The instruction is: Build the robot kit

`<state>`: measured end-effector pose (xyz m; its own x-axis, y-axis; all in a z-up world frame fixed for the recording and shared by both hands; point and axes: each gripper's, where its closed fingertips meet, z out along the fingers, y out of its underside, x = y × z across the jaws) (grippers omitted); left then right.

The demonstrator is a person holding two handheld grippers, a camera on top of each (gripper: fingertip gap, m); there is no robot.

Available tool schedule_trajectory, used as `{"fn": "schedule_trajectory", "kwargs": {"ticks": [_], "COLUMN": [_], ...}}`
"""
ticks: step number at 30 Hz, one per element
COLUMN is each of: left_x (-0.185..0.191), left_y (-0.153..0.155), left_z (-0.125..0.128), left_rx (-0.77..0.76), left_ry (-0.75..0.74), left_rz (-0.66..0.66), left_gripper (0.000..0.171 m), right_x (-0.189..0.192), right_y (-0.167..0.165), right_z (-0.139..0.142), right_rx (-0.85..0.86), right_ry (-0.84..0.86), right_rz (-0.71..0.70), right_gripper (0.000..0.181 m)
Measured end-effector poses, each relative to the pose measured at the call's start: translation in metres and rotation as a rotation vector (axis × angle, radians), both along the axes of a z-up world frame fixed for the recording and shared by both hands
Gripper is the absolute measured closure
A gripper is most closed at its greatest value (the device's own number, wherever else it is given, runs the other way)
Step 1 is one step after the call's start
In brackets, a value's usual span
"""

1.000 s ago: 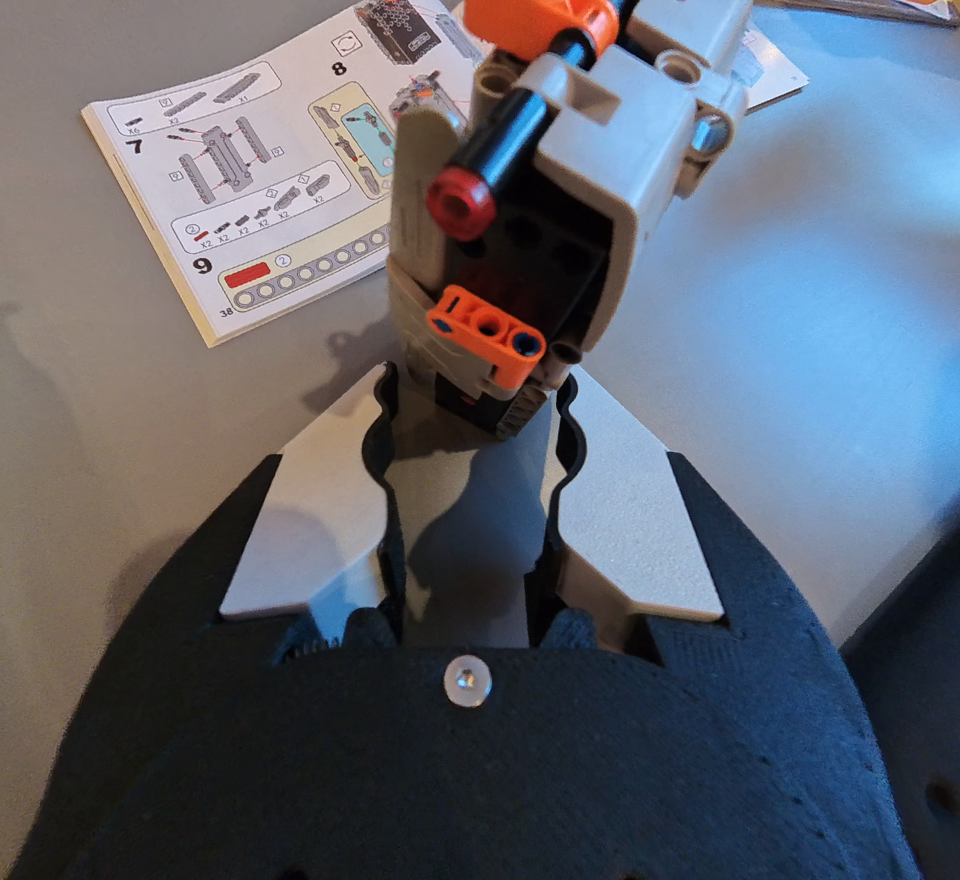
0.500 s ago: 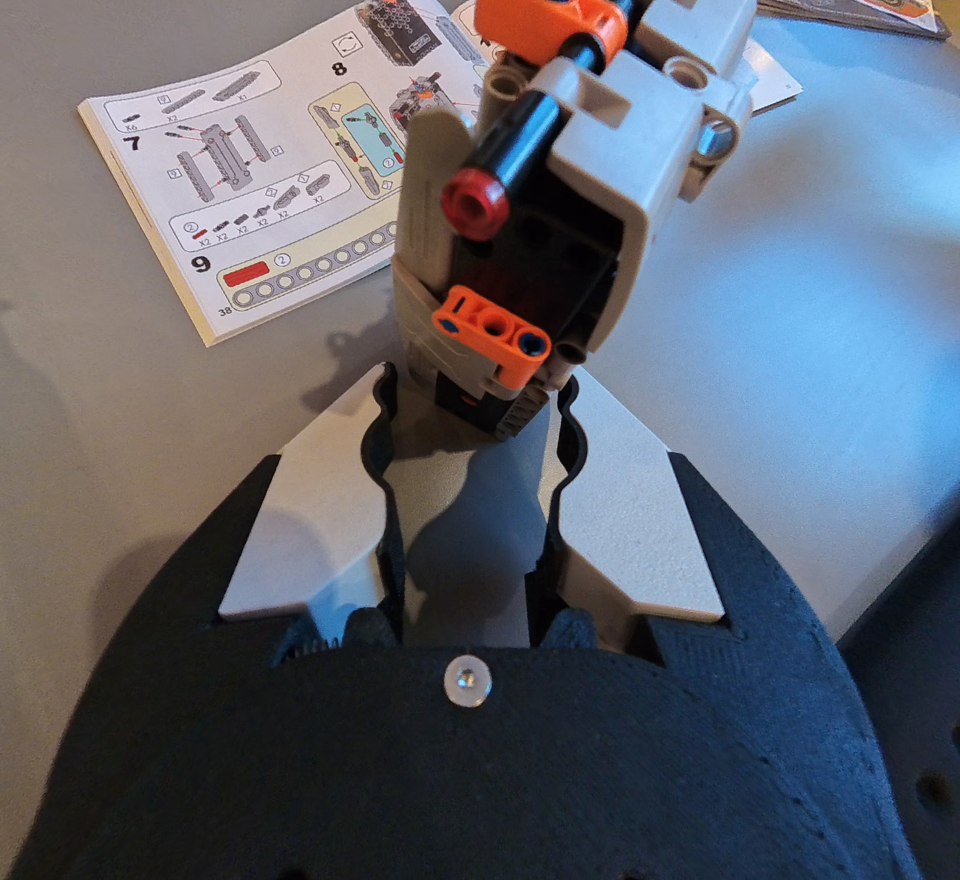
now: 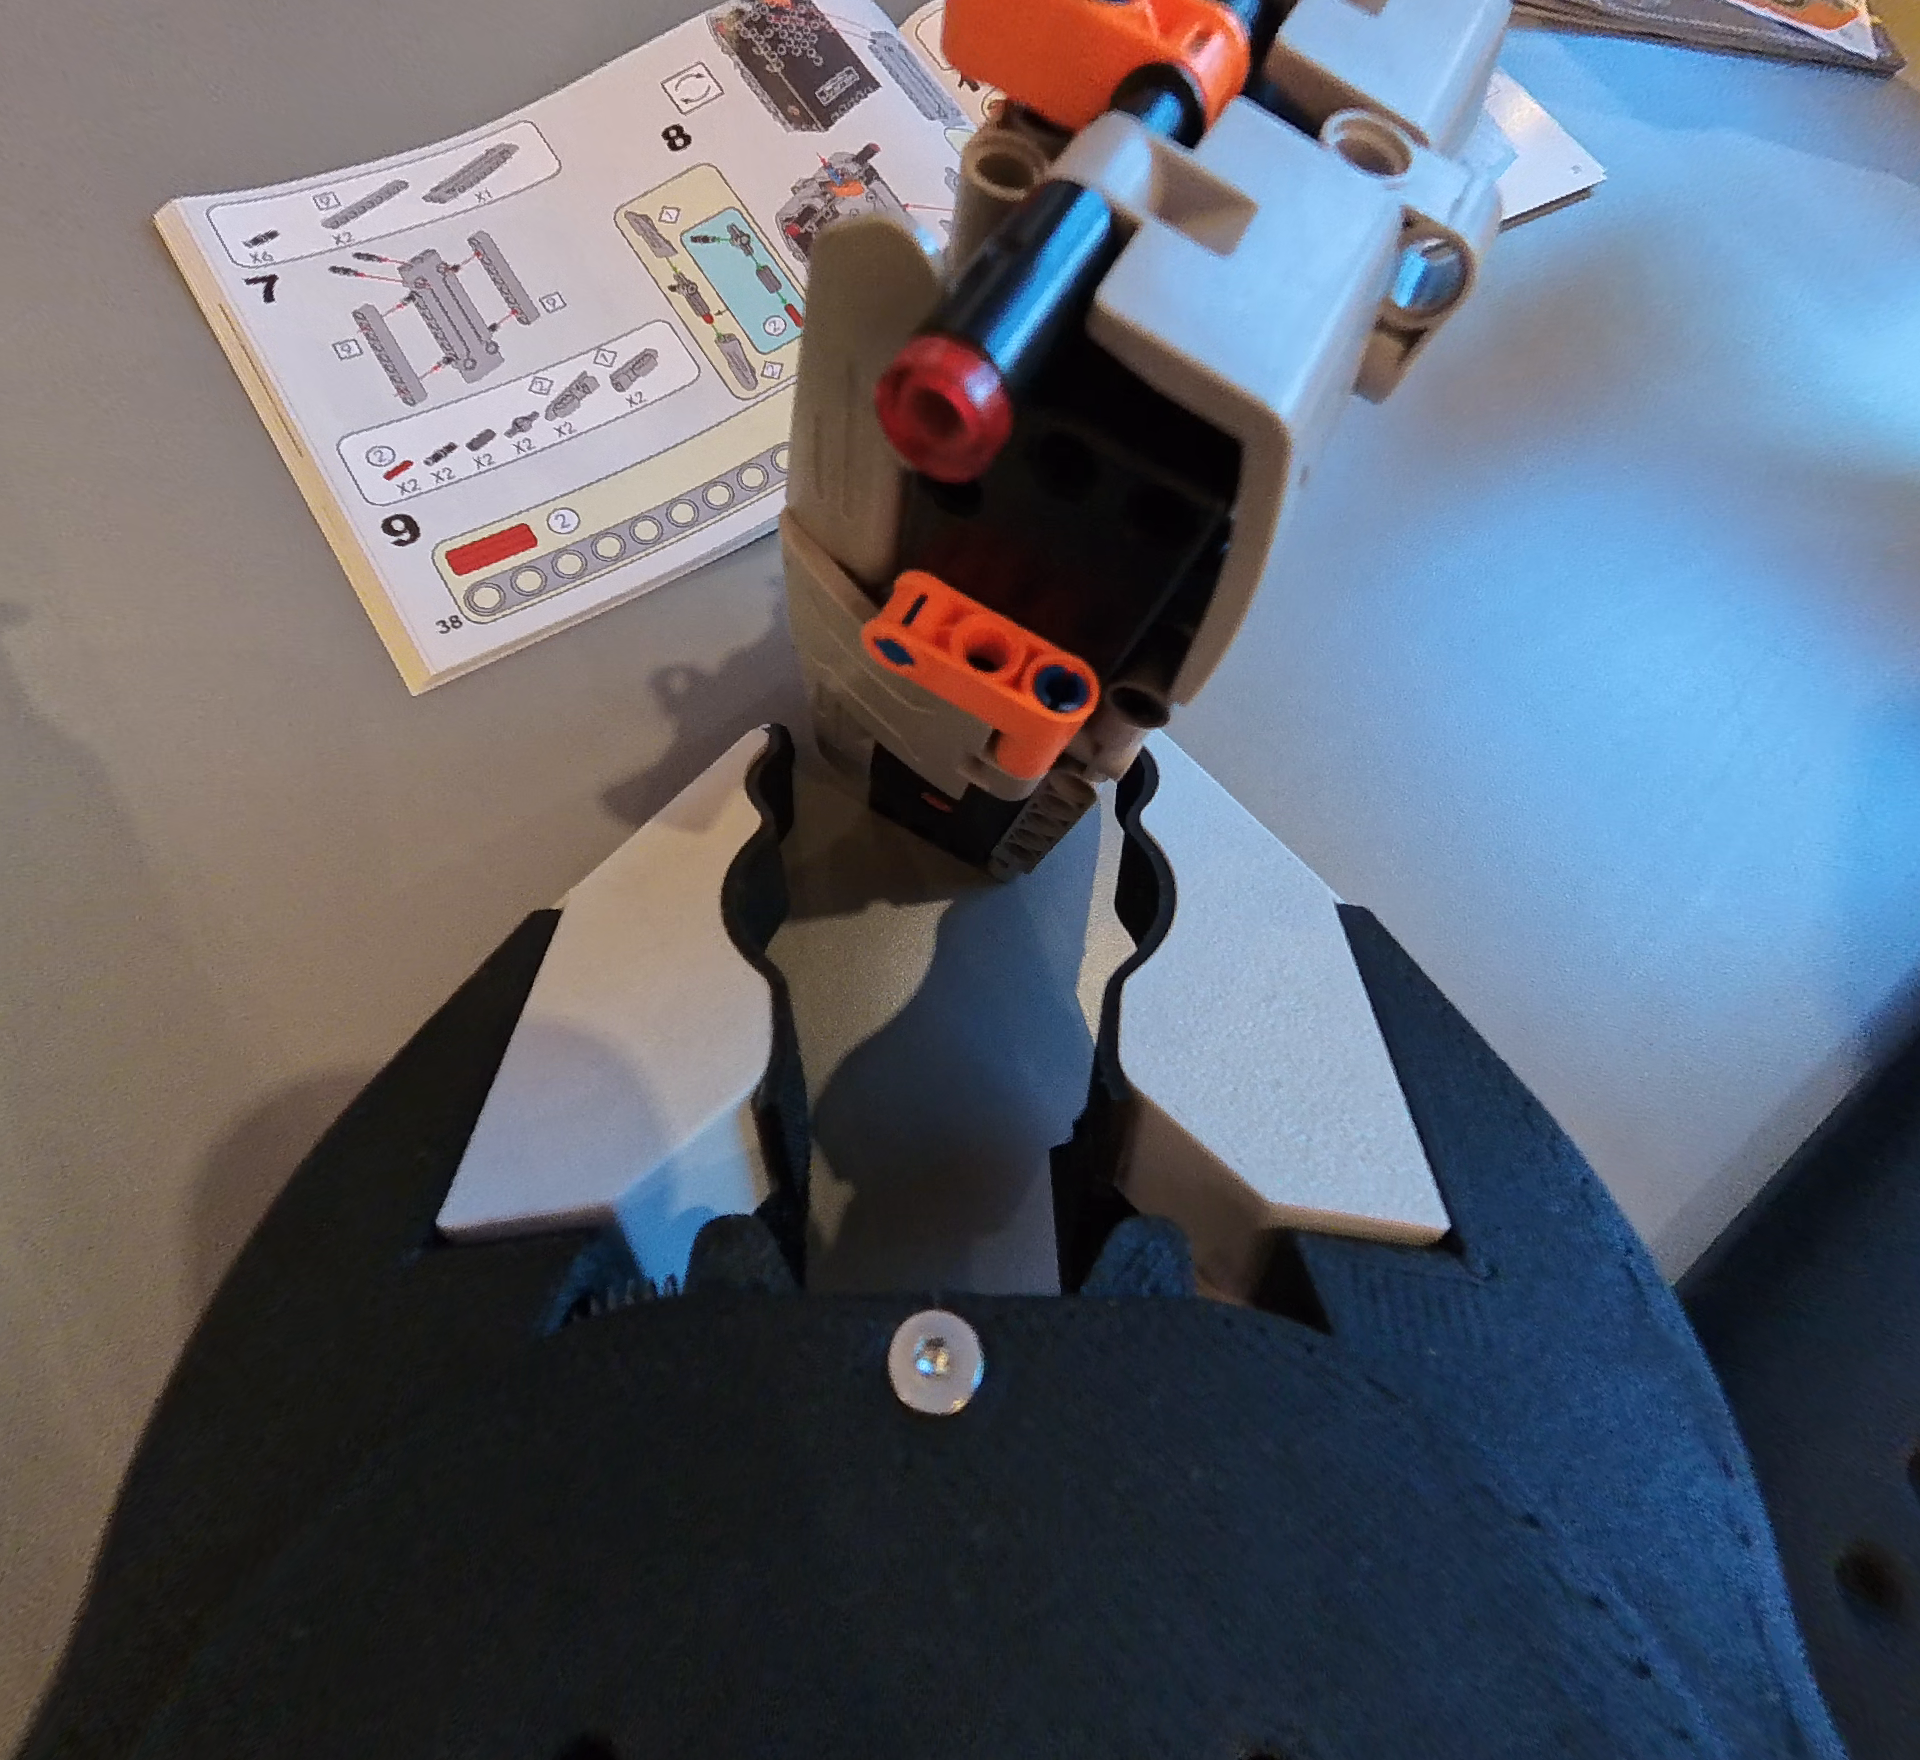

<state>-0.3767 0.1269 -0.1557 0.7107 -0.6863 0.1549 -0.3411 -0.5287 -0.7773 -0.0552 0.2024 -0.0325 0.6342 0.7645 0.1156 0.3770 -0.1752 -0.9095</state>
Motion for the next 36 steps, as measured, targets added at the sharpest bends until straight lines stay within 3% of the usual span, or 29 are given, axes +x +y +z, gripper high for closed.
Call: {"fn": "schedule_trajectory", "kwargs": {"ticks": [10,16,36], "left_x": [-0.004,-0.005,-0.002], "left_y": [0.002,0.003,0.002], "left_z": [0.016,0.015,0.008], "left_rx": [0.025,0.039,0.027], "left_ry": [-0.117,-0.095,-0.047], "left_rz": [0.023,0.032,0.017], "left_gripper": [0.095,0.084,0.084], "right_x": [0.0,0.001,0.001], "right_y": [0.0,0.0,0.0], "right_z": [0.002,0.003,0.0], "right_rx": [0.005,0.008,0.003], "right_ry": [0.004,0.008,0.002], "right_rz": [0.002,0.0,-0.002], "right_gripper": [0.1,0.1,0.1]}}
